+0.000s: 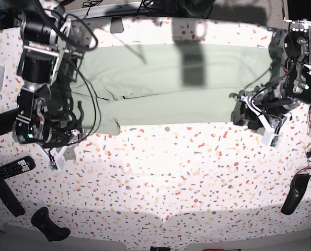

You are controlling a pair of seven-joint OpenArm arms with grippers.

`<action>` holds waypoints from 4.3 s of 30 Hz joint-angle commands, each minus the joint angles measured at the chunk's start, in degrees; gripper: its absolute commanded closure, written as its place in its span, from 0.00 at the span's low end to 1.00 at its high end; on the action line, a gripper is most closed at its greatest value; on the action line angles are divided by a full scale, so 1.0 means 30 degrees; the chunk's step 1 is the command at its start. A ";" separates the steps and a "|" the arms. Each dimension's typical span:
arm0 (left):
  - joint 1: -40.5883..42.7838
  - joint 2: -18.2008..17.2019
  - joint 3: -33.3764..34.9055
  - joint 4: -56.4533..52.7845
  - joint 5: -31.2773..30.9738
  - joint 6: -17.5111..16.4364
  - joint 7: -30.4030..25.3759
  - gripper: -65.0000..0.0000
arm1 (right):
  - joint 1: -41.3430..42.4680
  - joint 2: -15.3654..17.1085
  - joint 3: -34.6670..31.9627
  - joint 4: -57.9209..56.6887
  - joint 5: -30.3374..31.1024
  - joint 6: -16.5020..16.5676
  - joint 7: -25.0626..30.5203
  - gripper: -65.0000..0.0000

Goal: Fold the T-shirt properly

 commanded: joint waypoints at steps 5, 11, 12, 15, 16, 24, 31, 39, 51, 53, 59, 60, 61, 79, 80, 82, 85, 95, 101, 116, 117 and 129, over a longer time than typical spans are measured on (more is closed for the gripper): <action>-0.0299 -0.0204 -0.0124 0.0335 -0.0291 0.0000 -0.0437 0.59 | 0.0175 0.0313 0.0051 0.0255 -0.0780 0.0058 0.0743 0.51; -0.0299 -0.0204 -0.0124 0.0335 -0.0291 -0.0007 -0.0430 0.59 | 0.0379 0.1100 0.0051 0.0255 -0.0860 -0.0087 0.0721 0.51; -0.0299 -0.0204 -0.0124 0.0335 -0.0291 -0.0007 -0.0430 0.59 | 0.0386 0.1246 0.0051 0.0255 -0.0801 -0.0189 0.0758 0.51; -0.0299 -0.0204 -0.0124 0.0335 -0.0291 -0.0007 -0.0437 0.59 | 0.0372 0.1596 0.0051 0.0255 -0.0801 -0.0219 0.0758 0.51; -0.0299 -0.0204 -0.0124 0.0335 -0.0291 -0.0007 -0.0437 0.59 | 0.0335 0.1639 0.0051 0.0255 -0.0801 -0.0219 0.0685 0.51; -0.0299 -0.0204 -0.0124 0.0335 -0.0291 -0.0007 -0.0437 0.59 | 0.0226 0.1137 0.0051 0.0255 0.2084 -0.0124 -0.1042 0.51; -0.0299 -0.0204 -0.0124 0.0335 -0.0291 -0.0007 -0.0430 0.59 | 0.0270 0.1035 0.0051 0.0255 0.2076 -0.0117 -0.1785 0.96; -0.0299 -0.0211 -0.0124 0.0335 -0.0291 -0.0007 -0.0430 0.59 | 0.0219 0.1042 0.0051 0.1042 0.2747 0.0940 -0.1887 1.00; -0.0306 -0.0211 -0.0124 0.0335 -0.0284 -0.0015 -0.0532 0.59 | -0.3971 0.0984 0.0051 0.8473 0.6229 0.2474 -0.3832 1.00; -0.0306 -0.0211 -0.0124 0.0335 -0.0284 -0.0015 -0.0532 0.59 | -0.5552 0.0984 0.0051 1.0171 0.6229 0.2474 -0.3672 1.00; -0.0306 -0.0211 -0.0124 0.0335 -0.0284 -0.0015 -0.0525 0.59 | -1.0870 0.0991 0.0051 1.5482 0.6207 0.2474 -0.1399 1.00; -0.0306 -0.0211 -0.0124 0.0335 -0.0284 -0.0015 -0.0525 0.59 | -1.1708 0.0991 0.0051 1.6283 0.6215 0.2474 -0.1158 1.00; -0.0306 -0.0211 -0.0124 0.0335 -0.0284 -0.0015 -0.0525 0.59 | -1.2502 0.0991 0.0051 1.6997 0.6207 0.2474 -0.1107 1.00; -0.0299 -0.0211 -0.0124 0.0335 0.0051 -0.0015 -0.0466 0.59 | -1.7915 0.2448 0.0175 1.8863 0.2951 0.2331 -0.1158 1.00; -0.0306 -0.0211 -0.0124 0.0335 0.0415 -0.0007 -0.0452 0.59 | -1.7915 0.2477 0.0313 1.8863 0.2739 0.1923 -0.1144 1.00; -0.0299 -0.0211 -0.0124 0.0335 0.1370 -0.0007 -0.0452 0.59 | -1.7835 0.2470 0.0714 1.8863 0.1887 0.1115 -0.0954 1.00; -0.0306 -0.0219 -0.0124 0.0335 0.2339 -0.0007 -0.0466 0.59 | -1.7690 0.2470 0.1479 1.8863 0.1537 0.0153 -0.0321 1.00; -0.0306 -0.0219 -0.0124 0.0335 0.2484 -0.0007 -0.0525 0.59 | -1.6655 0.2455 0.2084 1.8863 0.2441 -0.1741 -0.0182 1.00; -0.0299 -0.0219 -0.0124 0.0328 0.4437 0.0000 0.0736 0.59 | -1.6480 0.2463 0.2091 1.8863 0.3155 -0.1749 -0.0495 0.71; -0.0299 -0.0299 -0.0124 -0.1304 0.6951 -0.0656 -0.0896 0.59 | -1.5227 0.2353 0.2069 1.8863 0.3235 -0.2586 -0.0299 0.65; -0.0306 -0.0415 -0.0131 -0.1304 0.7235 -0.0641 -0.0954 0.59 | -1.5227 0.2353 0.2069 1.8863 0.3585 -0.2586 -0.0321 0.65; -0.0226 -0.2419 -0.0124 -0.1370 0.3169 0.1166 -0.0408 0.59 | -1.5205 0.2353 0.2069 1.8863 0.5209 -0.2535 -0.0299 0.65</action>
